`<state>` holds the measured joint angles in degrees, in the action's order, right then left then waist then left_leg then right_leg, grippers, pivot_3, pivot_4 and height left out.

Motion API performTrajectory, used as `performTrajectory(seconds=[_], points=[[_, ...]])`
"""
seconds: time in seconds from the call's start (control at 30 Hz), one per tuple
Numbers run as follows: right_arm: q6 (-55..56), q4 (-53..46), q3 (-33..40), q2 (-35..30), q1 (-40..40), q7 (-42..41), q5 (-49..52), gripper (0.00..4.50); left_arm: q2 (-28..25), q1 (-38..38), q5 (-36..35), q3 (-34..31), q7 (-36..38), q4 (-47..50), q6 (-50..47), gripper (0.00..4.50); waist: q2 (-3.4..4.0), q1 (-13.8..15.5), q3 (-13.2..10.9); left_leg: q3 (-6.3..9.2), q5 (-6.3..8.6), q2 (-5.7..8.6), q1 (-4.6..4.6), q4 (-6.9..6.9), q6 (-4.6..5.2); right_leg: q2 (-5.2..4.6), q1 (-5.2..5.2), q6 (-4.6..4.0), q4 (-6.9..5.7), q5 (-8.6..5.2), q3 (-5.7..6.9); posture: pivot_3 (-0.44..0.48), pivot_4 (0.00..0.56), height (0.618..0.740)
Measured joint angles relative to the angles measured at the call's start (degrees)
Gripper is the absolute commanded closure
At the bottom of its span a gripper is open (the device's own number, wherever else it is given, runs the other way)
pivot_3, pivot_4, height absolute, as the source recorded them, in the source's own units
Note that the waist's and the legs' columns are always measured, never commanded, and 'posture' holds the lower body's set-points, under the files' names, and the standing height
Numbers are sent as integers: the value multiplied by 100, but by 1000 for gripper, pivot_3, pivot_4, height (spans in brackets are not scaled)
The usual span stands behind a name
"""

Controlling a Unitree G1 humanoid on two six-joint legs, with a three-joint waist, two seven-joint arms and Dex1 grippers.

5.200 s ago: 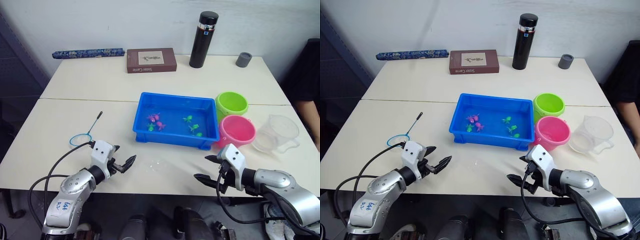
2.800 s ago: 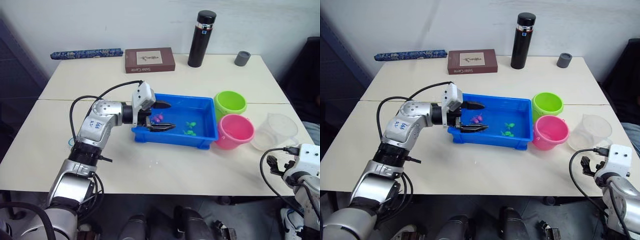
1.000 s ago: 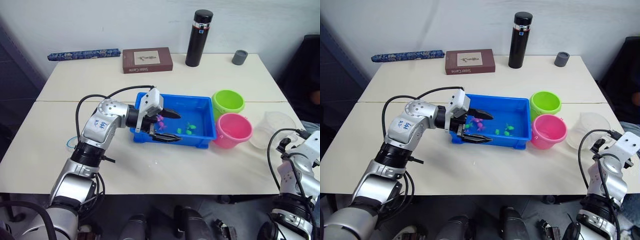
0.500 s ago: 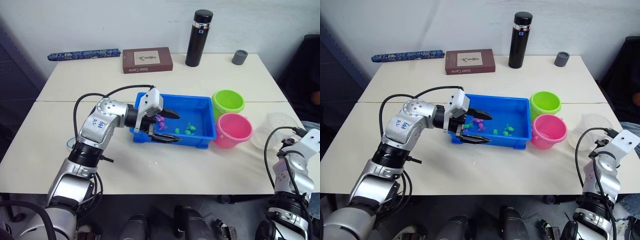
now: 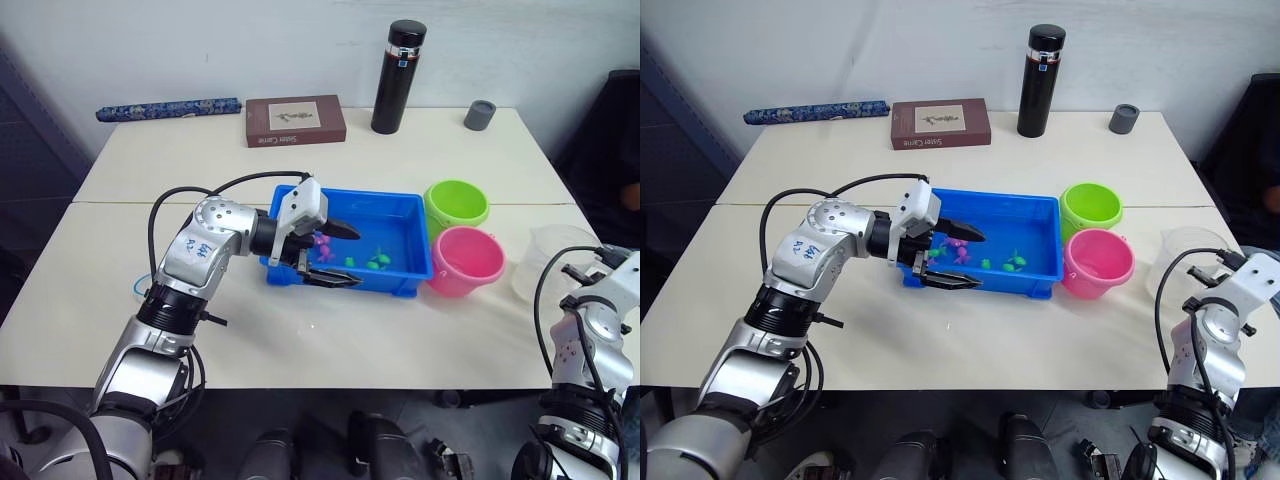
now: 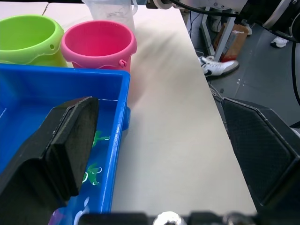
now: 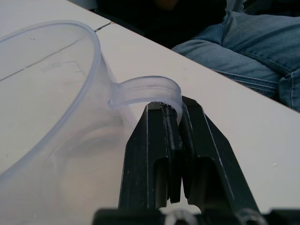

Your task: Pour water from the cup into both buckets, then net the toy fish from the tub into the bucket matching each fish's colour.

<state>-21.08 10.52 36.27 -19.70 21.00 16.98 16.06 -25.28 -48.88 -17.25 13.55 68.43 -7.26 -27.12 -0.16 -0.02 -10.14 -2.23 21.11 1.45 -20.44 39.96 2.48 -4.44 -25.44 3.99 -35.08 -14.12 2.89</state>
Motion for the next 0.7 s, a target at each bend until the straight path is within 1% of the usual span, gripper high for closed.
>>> performTrajectory(seconds=[0.2,0.4,0.7], points=[[28,-111,4,-47,-138,-204,129,4462,9,-2,3,-1,-3,-64,105,0,0,7,0,0,0,0,-1,0,0,0,0,0,0,0,1,0,150,740],[-51,-242,22,-317,-334,-583,269,4462,110,-60,3,-16,-70,-389,283,0,1,4,0,0,-1,0,-1,-2,2,1,-1,0,0,0,0,0,150,740],[-414,-886,12,-1025,-758,-1318,356,4462,321,-277,5,-184,-123,-946,676,0,8,0,-2,-3,0,0,-2,-2,3,2,-2,1,1,0,0,0,150,740]])
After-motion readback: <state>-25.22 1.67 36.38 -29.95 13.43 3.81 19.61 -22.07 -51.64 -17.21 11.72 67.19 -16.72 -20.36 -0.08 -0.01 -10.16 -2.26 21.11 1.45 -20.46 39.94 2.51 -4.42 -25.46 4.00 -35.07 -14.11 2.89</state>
